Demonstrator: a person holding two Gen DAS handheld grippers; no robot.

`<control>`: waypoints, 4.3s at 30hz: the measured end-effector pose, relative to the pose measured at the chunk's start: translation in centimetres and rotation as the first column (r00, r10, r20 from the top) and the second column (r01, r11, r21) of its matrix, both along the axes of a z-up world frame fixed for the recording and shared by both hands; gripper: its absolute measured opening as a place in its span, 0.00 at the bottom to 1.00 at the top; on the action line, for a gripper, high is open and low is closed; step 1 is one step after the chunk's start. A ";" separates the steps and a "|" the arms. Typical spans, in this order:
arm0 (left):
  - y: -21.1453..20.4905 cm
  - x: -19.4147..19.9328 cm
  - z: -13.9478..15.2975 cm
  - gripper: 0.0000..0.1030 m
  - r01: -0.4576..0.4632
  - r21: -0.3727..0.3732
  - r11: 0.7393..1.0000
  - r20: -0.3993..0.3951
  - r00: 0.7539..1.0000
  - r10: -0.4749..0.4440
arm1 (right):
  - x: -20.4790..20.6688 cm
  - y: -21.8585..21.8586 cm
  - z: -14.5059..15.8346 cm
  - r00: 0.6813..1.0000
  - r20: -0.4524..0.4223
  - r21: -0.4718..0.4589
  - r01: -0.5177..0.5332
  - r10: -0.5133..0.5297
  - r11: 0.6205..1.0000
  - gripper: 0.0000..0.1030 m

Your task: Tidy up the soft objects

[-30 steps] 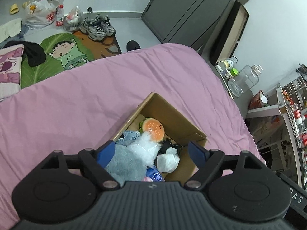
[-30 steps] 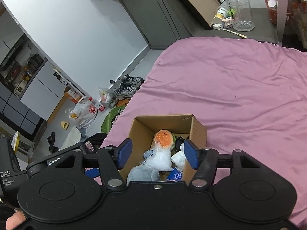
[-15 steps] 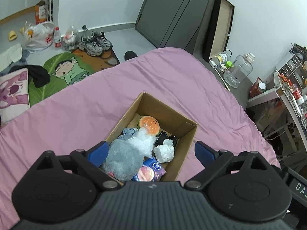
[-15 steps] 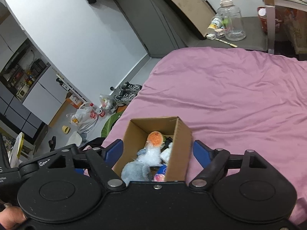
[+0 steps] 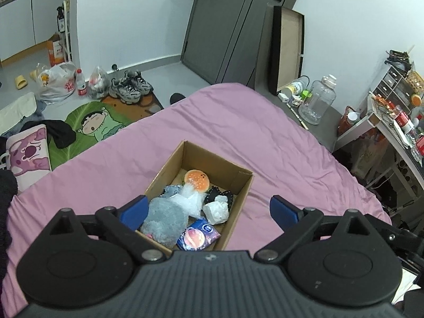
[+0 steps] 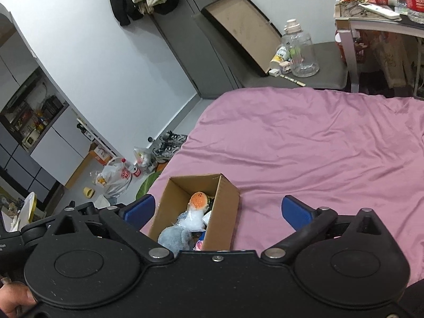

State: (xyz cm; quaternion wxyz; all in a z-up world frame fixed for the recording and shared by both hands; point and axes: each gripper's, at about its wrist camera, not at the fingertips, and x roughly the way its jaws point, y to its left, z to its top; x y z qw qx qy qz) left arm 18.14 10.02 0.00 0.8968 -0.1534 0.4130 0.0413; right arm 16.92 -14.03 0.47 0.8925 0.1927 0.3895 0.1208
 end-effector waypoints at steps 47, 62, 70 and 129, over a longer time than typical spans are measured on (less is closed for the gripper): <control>-5.5 -16.0 2.4 1.00 0.134 0.216 0.967 0.131 0.978 -0.165 | -15.3 -5.9 2.4 0.990 0.109 -0.195 -0.065 0.088 0.979 1.00; -6.5 -18.4 3.7 1.00 0.128 0.243 0.961 0.162 0.972 -0.171 | -17.0 -6.6 3.8 0.986 0.128 -0.208 -0.073 0.102 0.975 1.00; -7.0 -18.8 3.9 1.00 0.129 0.253 0.959 0.169 0.970 -0.175 | -17.4 -7.5 4.0 0.988 0.128 -0.199 -0.061 0.088 0.978 1.00; -7.3 -19.8 3.3 1.00 0.145 0.269 0.952 0.149 0.970 -0.190 | -17.7 -8.1 3.2 0.988 0.114 -0.268 -0.067 0.100 0.961 1.00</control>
